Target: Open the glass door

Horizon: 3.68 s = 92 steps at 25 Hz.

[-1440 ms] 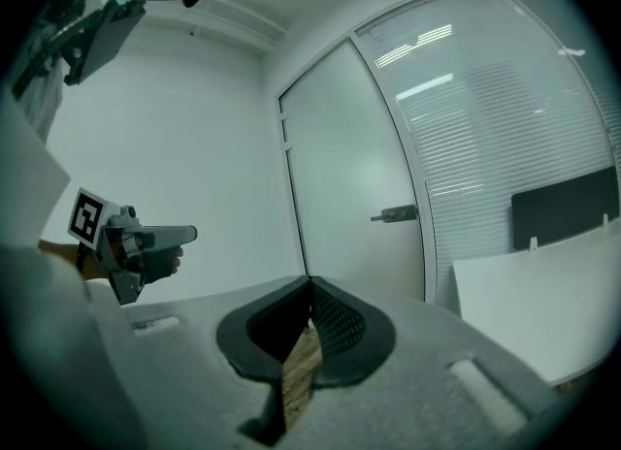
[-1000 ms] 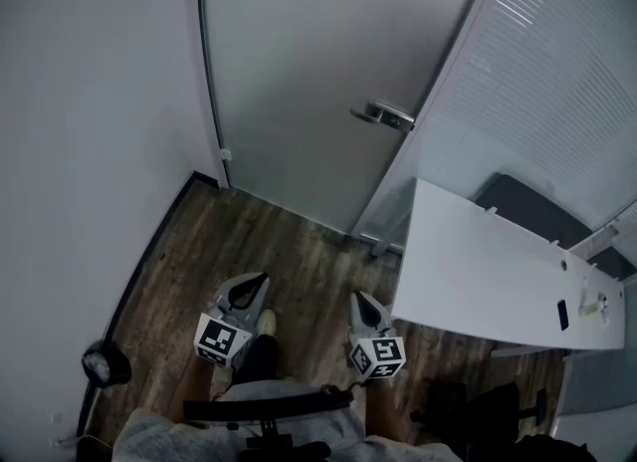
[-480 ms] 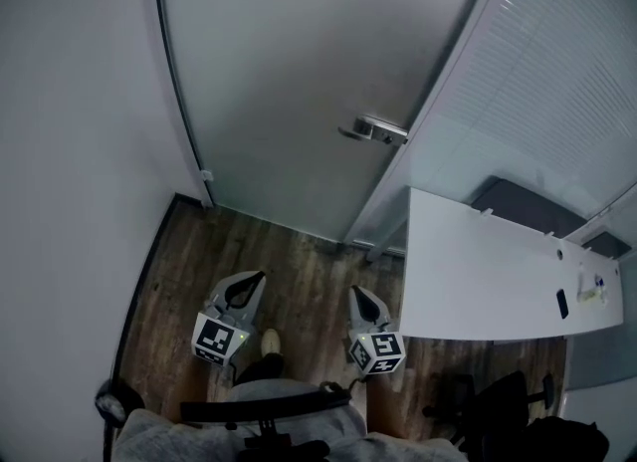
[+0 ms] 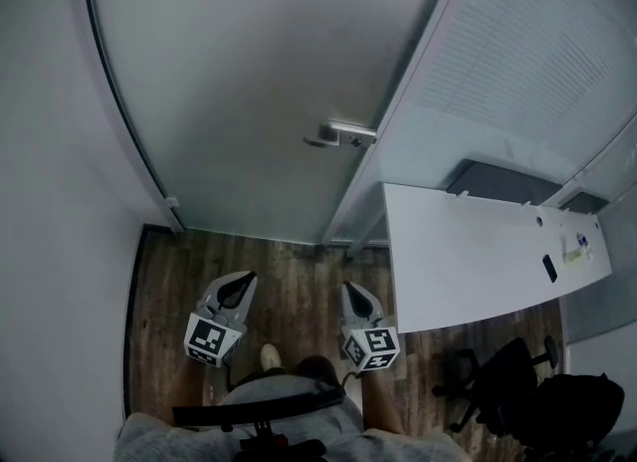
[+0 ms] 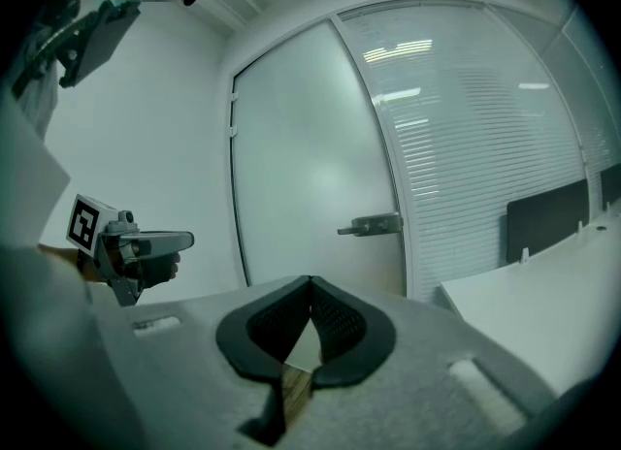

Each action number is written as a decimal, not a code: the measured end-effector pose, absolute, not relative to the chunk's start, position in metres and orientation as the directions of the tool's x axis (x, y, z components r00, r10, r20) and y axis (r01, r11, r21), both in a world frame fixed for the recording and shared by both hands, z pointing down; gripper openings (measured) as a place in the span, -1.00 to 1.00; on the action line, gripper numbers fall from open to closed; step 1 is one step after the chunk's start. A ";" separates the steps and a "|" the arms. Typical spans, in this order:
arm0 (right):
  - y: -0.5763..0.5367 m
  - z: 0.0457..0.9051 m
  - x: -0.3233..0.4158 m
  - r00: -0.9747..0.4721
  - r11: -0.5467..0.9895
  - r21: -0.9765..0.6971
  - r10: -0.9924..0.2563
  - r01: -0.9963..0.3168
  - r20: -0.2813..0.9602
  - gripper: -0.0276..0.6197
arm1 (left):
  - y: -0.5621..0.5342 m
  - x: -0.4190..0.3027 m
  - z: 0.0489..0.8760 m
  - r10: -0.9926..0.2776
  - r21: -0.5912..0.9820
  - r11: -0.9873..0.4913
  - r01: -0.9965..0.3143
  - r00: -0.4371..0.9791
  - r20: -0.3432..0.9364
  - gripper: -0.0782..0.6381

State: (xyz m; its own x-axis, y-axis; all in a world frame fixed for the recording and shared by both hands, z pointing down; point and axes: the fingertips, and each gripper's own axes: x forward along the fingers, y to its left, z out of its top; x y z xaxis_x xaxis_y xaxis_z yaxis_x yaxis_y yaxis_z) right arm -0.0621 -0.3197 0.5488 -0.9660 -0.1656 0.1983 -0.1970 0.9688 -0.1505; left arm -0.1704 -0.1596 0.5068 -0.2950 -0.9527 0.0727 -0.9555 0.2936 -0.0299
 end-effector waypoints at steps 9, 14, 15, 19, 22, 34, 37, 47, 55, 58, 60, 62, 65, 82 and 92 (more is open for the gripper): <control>-0.342 0.557 -0.073 -0.945 0.949 -0.151 -0.239 -0.276 0.224 -0.91 | -0.202 -0.203 0.511 -0.973 -0.041 0.213 -0.976 -0.215 0.085 -0.77; -0.369 0.561 -0.087 -0.936 0.938 -0.158 -0.272 -0.310 0.224 -0.91 | -0.234 -0.222 0.510 -0.979 -0.063 0.180 -0.982 -0.185 0.087 -0.77; -0.375 0.561 -0.091 -0.935 0.937 -0.158 -0.274 -0.312 0.223 -0.91 | -0.240 -0.226 0.510 -0.980 -0.067 0.176 -0.982 -0.181 0.088 -0.77; -0.399 0.561 -0.108 -0.933 0.934 -0.155 -0.286 -0.322 0.220 -0.91 | -0.266 -0.244 0.510 -0.980 -0.078 0.162 -0.984 -0.170 0.101 -0.77; -0.419 0.559 -0.122 -0.931 0.930 -0.159 -0.297 -0.333 0.214 -0.91 | -0.288 -0.259 0.509 -0.980 -0.103 0.151 -0.983 -0.162 0.115 -0.77; -0.472 0.566 -0.157 -0.919 0.910 -0.194 -0.319 -0.365 0.233 -0.91 | -0.355 -0.304 0.503 -0.979 -0.163 0.109 -0.981 -0.134 0.151 -0.74; -0.479 0.570 -0.162 -0.917 0.908 -0.202 -0.318 -0.368 0.240 -0.91 | -0.371 -0.314 0.514 -0.974 -0.200 0.090 -0.976 -0.128 0.187 -0.71; -0.488 0.583 -0.167 -0.914 0.888 -0.264 -0.312 -0.378 0.258 -0.91 | -0.421 -0.344 0.531 -0.957 -0.415 0.012 -0.910 -0.130 0.258 -0.48; -0.507 0.592 -0.159 -0.901 0.865 -0.285 -0.344 -0.413 0.264 -0.91 | -0.457 -0.361 0.546 -0.943 -0.573 -0.080 -0.815 -0.125 0.310 -0.18; -0.515 0.594 -0.155 -0.896 0.857 -0.289 -0.355 -0.426 0.266 -0.91 | -0.466 -0.368 0.551 -0.934 -0.607 -0.105 -0.788 -0.131 0.332 -0.13; -0.520 0.596 -0.154 -0.893 0.850 -0.298 -0.363 -0.434 0.266 -0.91 | -0.472 -0.374 0.556 -0.926 -0.640 -0.128 -0.758 -0.140 0.351 -0.12; -0.527 0.598 -0.153 -0.890 0.843 -0.308 -0.370 -0.442 0.265 -0.91 | -0.478 -0.380 0.565 -0.916 -0.677 -0.160 -0.719 -0.147 0.374 -0.12; -0.533 0.601 -0.151 -0.887 0.839 -0.310 -0.375 -0.448 0.269 -0.91 | -0.486 -0.387 0.577 -0.900 -0.725 -0.210 -0.656 -0.159 0.406 -0.11; -0.566 0.618 -0.161 -0.889 0.846 -0.309 -0.349 -0.435 0.298 -0.91 | -0.523 -0.407 0.604 -0.850 -0.769 -0.325 -0.551 -0.185 0.492 -0.17; -0.583 0.621 -0.162 -0.885 0.836 -0.321 -0.355 -0.444 0.301 -0.91 | -0.538 -0.410 0.608 -0.841 -0.791 -0.352 -0.500 -0.202 0.502 -0.54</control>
